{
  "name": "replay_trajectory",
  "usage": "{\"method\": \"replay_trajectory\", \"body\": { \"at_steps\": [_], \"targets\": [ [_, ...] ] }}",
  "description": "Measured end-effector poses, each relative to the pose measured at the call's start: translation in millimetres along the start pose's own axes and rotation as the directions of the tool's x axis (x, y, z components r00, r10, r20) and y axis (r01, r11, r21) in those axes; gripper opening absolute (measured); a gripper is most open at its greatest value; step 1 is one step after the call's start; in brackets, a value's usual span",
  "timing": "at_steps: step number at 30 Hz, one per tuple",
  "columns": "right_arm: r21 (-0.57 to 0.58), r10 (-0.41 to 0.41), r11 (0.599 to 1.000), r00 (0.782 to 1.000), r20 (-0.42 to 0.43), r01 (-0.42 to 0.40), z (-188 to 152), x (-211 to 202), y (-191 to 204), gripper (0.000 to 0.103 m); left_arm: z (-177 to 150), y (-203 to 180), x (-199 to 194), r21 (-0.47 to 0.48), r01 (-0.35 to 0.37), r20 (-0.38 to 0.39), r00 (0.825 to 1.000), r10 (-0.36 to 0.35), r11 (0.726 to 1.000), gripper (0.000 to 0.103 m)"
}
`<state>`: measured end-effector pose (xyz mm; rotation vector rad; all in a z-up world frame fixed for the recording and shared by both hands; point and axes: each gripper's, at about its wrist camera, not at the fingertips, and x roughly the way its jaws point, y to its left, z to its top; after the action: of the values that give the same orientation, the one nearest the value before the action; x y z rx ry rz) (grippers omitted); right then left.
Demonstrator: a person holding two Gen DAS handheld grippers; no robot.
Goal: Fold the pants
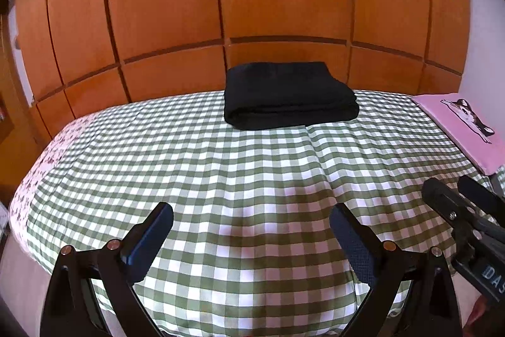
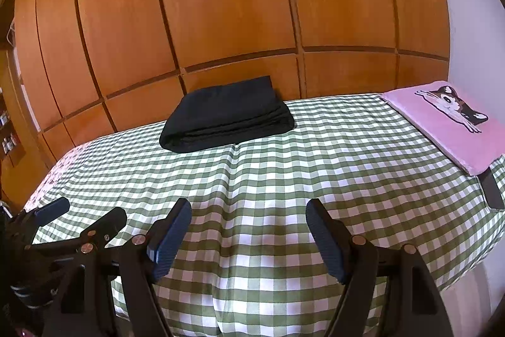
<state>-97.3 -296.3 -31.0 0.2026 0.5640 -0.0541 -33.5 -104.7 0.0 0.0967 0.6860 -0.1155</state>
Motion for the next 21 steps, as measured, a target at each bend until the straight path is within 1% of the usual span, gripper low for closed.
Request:
{"method": "replay_trajectory", "body": {
  "at_steps": [4, 11, 21],
  "targets": [
    [0.004, -0.013, 1.000, 1.000, -0.005, 0.013, -1, 2, -1, 0.076, 0, 3, 1, -0.008, -0.008, 0.000, 1.000, 0.008, 1.000, 0.100],
    [0.043, -0.036, 0.998, 0.999, -0.025, 0.037, -3, 6, -13, 0.076, 1, 2, -1, 0.006, -0.017, 0.014, 1.000, 0.017, 1.000, 0.100],
    [0.035, -0.040, 0.999, 0.999, -0.025, 0.041, -3, 6, -12, 0.076, 3, 3, -2, -0.003, -0.017, 0.015, 1.000, 0.017, 1.000, 0.100]
  ]
}}
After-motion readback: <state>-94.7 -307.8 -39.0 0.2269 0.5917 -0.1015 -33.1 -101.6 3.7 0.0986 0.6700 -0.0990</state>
